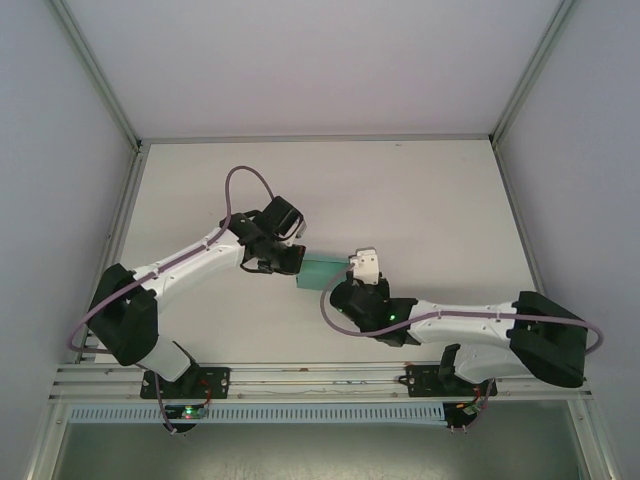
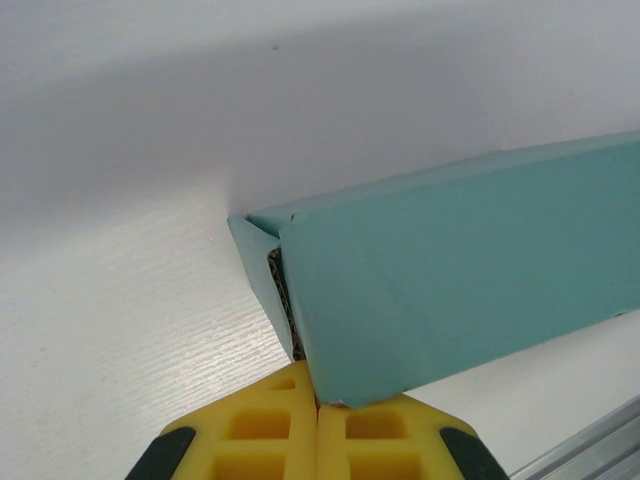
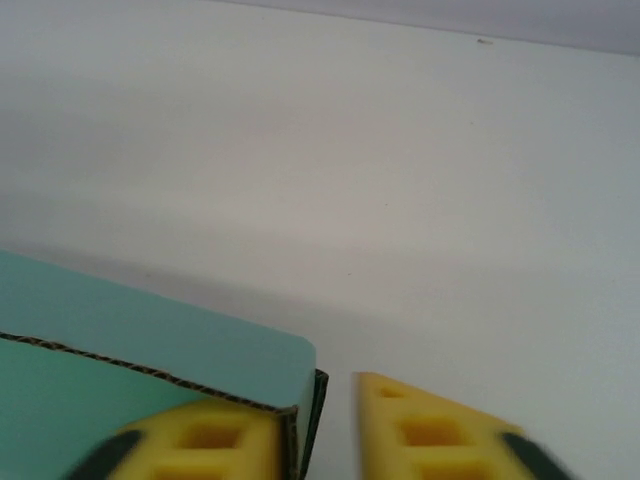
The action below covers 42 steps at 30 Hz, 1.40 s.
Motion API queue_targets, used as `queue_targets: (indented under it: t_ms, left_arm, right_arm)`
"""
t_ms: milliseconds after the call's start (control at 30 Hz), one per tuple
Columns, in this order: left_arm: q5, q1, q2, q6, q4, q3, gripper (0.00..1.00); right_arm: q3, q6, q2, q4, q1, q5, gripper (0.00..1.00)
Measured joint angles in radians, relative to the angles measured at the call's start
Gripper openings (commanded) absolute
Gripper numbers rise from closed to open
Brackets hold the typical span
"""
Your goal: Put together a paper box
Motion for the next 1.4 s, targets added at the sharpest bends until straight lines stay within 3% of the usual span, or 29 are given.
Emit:
queue_targets:
  t_ms: [167,300,400,567,767,967,1200,1267,1300,1400]
  left_arm:
    - [0.009,-0.002,0.004,0.000,0.025,0.001,0.00]
    - [0.016,-0.002,0.013,0.006,0.037,0.008,0.00]
    - [0.021,-0.002,0.019,0.016,0.041,0.018,0.00]
    - [0.024,-0.002,0.025,0.031,0.042,0.024,0.00]
    - [0.023,-0.002,0.034,0.046,0.041,0.034,0.00]
    - [0.023,-0.002,0.040,0.059,0.040,0.041,0.00]
    - [0.021,-0.006,0.047,0.080,0.041,0.049,0.13]
    - [0.019,-0.006,0.047,0.085,0.040,0.050,0.21]
    - [0.018,-0.006,0.047,0.088,0.034,0.050,0.30]
    - [0.024,-0.006,0.046,0.090,0.010,0.052,0.35]
  right_arm:
    - [-0.013,-0.040,-0.110,-0.029,-0.031,-0.119,0.51]
    - [-0.039,-0.097,-0.253,-0.018,-0.062,-0.200,0.71]
    - [-0.059,-0.137,-0.337,0.014,-0.090,-0.241,0.75]
    - [-0.056,-0.174,-0.361,0.055,-0.192,-0.309,0.74]
    - [0.006,-0.147,-0.233,0.053,-0.366,-0.448,0.68]
    - [-0.002,-0.085,-0.169,0.045,-0.422,-0.525,0.65]
    - [-0.073,0.016,-0.145,0.107,-0.443,-0.577,0.62]
    - [-0.084,0.039,-0.143,0.130,-0.445,-0.588,0.62]
    - [-0.090,0.051,-0.143,0.142,-0.446,-0.591,0.61]
    - [-0.105,0.082,-0.143,0.168,-0.451,-0.595,0.58]
